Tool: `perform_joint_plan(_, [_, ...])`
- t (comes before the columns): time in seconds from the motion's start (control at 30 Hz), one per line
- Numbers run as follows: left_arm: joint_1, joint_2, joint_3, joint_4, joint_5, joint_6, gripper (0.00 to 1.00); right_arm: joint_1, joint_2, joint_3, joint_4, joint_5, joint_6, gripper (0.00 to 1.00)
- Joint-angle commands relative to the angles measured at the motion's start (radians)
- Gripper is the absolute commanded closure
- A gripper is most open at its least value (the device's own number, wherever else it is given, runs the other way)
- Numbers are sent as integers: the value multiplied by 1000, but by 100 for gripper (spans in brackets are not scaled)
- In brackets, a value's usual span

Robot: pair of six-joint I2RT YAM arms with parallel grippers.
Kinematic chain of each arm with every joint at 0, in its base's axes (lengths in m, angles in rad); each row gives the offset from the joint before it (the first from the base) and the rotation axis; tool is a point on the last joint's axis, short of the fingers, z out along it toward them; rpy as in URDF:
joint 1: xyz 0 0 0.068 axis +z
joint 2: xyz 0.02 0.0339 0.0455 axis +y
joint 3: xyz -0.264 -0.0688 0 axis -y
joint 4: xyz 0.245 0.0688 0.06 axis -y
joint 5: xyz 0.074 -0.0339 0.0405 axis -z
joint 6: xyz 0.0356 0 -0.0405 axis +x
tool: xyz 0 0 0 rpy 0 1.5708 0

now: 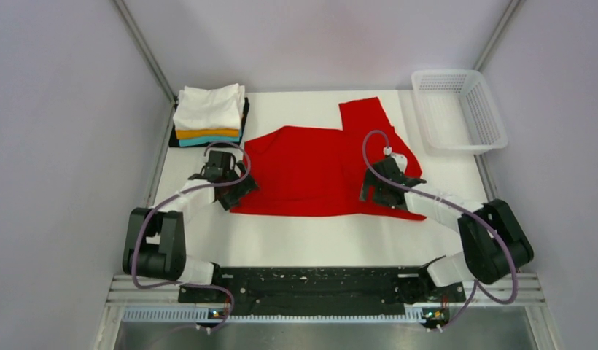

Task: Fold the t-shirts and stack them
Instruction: Fold the flattened tshirt in 1/3 of the way

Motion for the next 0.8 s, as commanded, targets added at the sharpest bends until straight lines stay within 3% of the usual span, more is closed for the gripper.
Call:
perform_joint_plan(0.0, [-24, -130, -164, -136, -22, -67, 10, 44, -172, -129, -202, -43, 80, 1])
perform_joint_plan(0.2, [-51, -429, -331, -309, -42, -165, 9, 92, -454, -264, -318, -173, 182, 1])
perform_joint_plan(0.33, [-57, -657, -370, -466, -43, -221, 7, 106, -555, -289, -385, -184, 220, 1])
perform_joint_plan(0.43, [-57, -798, -400, -468, 3, -233, 5, 109, -607, -285, -397, -187, 223, 1])
perform_joint_plan(0.6, [-57, -841, -300, -516, 0, -210, 5, 109, -649, -218, -383, -133, 195, 1])
perform_joint_plan(0.77, [-58, -727, -102, -486, -46, -111, 5, 108, -642, -68, -393, 46, 185, 1])
